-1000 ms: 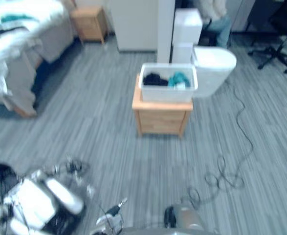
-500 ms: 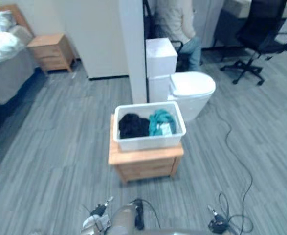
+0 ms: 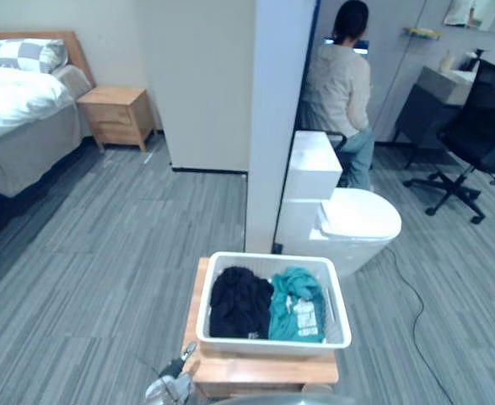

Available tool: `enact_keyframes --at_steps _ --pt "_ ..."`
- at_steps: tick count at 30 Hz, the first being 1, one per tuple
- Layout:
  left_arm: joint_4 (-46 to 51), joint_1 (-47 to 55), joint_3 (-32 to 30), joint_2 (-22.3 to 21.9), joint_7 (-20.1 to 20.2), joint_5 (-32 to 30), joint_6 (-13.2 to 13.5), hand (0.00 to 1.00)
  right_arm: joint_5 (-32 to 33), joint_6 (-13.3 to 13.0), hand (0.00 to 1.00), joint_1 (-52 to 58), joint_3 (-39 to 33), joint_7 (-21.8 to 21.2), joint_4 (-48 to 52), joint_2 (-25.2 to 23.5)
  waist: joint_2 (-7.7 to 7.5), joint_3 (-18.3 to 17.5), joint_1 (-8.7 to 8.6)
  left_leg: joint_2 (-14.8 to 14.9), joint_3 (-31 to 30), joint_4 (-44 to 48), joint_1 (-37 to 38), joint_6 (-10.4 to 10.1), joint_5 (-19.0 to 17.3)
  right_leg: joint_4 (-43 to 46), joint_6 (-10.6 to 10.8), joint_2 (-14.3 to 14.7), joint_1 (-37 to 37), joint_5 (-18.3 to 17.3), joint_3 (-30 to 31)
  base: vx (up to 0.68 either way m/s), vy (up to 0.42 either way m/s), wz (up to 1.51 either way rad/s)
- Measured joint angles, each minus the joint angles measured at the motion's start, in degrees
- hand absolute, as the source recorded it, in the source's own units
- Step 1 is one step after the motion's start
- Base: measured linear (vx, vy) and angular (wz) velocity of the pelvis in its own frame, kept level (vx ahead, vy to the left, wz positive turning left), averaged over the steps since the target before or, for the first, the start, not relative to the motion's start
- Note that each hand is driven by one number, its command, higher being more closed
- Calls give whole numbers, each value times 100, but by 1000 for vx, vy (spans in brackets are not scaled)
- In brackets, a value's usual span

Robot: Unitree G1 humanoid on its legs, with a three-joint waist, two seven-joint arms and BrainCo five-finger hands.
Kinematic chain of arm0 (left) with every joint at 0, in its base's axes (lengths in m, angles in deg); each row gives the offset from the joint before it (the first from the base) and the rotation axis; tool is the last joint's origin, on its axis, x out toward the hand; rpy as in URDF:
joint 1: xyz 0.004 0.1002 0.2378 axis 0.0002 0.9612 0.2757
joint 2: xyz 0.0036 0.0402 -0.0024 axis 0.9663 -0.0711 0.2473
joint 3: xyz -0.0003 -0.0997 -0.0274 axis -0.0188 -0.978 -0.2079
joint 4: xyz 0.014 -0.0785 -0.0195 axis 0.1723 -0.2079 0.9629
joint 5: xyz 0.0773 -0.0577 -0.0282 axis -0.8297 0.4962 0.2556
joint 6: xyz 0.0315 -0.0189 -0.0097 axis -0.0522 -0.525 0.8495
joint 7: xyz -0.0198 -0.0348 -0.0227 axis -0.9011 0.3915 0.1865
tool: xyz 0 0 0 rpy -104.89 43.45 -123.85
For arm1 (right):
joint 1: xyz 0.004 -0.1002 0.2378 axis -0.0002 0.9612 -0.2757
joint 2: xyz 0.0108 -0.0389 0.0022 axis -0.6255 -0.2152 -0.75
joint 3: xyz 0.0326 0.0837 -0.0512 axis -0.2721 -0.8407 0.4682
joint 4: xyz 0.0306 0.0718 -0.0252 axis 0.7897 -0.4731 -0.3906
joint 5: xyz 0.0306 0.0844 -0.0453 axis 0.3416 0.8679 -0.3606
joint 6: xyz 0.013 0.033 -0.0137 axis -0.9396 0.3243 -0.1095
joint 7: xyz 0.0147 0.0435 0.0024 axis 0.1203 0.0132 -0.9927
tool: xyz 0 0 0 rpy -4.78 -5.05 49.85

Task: Pick up the laundry basket with both hands and put the clothes into the washing machine.

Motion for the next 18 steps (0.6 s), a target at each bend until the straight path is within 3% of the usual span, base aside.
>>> enact_keyframes --at_steps 3,7,14,18 --pt "-45 13 -317 -175 4 -7 0 0 -25 6 0 -23 123 -3 -15 119 200 -41 3 240 17 -6 18 -75 35 -395 -4 205 226 2 -195 162 -202 1" --pt "-109 78 -560 -305 5 -7 -3 0 -21 7 0 -61 29 -5 -104 291 373 -120 5 325 -109 -72 -12 -157 86 -747 -7 238 471 1 -453 59 -110 18" --pt "-97 395 -953 -191 -13 5 -8 0 367 -22 0 -227 -660 53 -83 391 405 -131 6 409 -232 -395 -203 -167 91 -1037 -27 302 366 155 -629 -57 -28 16" --pt "89 580 -1005 -40 -22 153 -7 0 838 -69 0 -172 -826 227 927 498 484 -141 -10 405 -187 -387 -347 -190 77 -1172 -63 313 283 238 -625 -56 2 -7"
